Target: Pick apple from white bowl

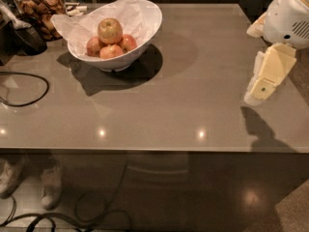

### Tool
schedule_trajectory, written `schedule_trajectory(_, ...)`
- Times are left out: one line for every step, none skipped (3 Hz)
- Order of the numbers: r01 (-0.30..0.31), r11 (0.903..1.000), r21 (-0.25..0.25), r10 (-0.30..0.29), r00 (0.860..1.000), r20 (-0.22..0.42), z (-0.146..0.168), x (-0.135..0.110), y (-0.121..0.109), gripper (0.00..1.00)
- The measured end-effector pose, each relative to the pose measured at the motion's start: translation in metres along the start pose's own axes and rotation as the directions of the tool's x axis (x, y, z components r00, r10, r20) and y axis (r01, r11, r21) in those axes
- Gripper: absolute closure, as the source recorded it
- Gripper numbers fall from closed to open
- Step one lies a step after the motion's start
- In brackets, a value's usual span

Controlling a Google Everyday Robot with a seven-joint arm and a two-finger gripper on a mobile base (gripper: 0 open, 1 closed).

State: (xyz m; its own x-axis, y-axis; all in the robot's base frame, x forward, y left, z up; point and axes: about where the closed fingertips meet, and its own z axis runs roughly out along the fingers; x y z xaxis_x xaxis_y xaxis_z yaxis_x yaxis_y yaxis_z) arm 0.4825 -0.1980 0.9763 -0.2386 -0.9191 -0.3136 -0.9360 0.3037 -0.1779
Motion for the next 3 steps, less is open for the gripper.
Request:
schedule_trajectory(0.032, 0.9986, -0.041, -0.031, 0.999, 0.025, 0.0113, -0.0109, -0.0089, 0.0)
schedule_trajectory(0.037, 0.9984, -0.044, -0.036, 0.999, 0.027, 0.0123, -0.0115, -0.0098, 0.0)
schedule_trajectory(0.014, 0.9998, -0.011, -0.013, 0.995, 0.097, 0.0138, -0.0178, -0.0149, 0.0)
